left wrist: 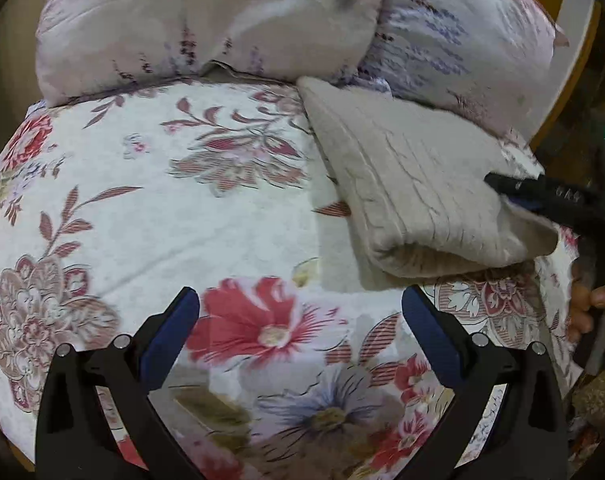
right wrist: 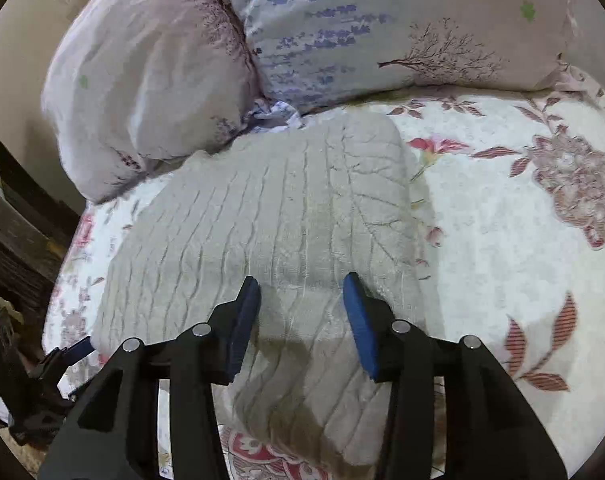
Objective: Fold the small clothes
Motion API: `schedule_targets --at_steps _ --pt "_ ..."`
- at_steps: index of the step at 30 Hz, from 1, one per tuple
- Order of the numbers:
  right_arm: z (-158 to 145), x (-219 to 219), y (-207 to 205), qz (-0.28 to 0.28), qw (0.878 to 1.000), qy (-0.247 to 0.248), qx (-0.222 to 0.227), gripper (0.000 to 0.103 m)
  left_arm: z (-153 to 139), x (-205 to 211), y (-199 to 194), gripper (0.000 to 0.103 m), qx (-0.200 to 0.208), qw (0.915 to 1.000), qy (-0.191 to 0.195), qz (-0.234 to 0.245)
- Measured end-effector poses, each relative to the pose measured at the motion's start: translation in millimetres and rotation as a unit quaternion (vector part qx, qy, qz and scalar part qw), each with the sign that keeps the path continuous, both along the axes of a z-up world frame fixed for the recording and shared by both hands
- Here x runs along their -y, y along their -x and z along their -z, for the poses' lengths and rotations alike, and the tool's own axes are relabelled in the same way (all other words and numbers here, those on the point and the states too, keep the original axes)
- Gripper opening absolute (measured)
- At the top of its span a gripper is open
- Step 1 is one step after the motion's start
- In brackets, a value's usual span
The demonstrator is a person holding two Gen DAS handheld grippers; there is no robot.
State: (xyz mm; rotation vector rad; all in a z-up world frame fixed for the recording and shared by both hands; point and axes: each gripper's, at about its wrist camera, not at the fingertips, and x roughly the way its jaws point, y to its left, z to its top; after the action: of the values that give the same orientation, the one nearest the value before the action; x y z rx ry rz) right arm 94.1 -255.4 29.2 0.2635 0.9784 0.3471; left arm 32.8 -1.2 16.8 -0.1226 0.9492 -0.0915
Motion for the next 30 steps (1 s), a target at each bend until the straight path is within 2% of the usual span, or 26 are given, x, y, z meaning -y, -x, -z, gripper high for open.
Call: schedule_targets --at_steps 1,2,3,4,5,7,10,13,18,30 --pt "-7 -2 3 0.012 1.000 0.008 0.006 0.051 2 6 -1 0.101 0.000 1.0000 -0.006 0.003" --pt "-20 -1 15 0.028 0.999 0.027 0.034 0.059 3 8 -2 0.101 0.000 1.0000 -0.008 0.004" --pt "-28 -1 27 0.043 0.996 0.049 0.063 0.087 5 13 -3 0.101 0.000 0.9999 -0.011 0.007" --pt "-33 1 46 0.066 0.991 0.075 0.090 0.102 8 17 -4 0.101 -0.003 0.9998 -0.014 0.011" --pt "-32 4 59 0.084 0.987 0.091 0.106 0.102 10 19 -5 0.101 -0.007 0.9997 -0.018 0.012" --pt "-21 2 74 0.090 0.985 0.108 0.100 0.102 15 25 -6 0.101 -0.005 0.9993 -0.036 0.012" --pt "14 -1 87 0.077 0.989 0.121 0.046 0.102 19 32 -5 0.101 0.002 0.9977 -0.065 0.018" --pt "33 -16 83 0.059 0.990 0.125 0.019 0.102 20 34 -3 0.101 0.009 0.9971 -0.075 0.014" --pt "36 -35 78 0.051 0.984 0.168 0.026 0.102 20 33 -4 0.101 0.010 0.9970 -0.076 0.014" --pt "39 -35 85 0.054 0.983 0.171 0.031 0.102 20 33 -3 0.101 0.009 0.9970 -0.076 0.013"
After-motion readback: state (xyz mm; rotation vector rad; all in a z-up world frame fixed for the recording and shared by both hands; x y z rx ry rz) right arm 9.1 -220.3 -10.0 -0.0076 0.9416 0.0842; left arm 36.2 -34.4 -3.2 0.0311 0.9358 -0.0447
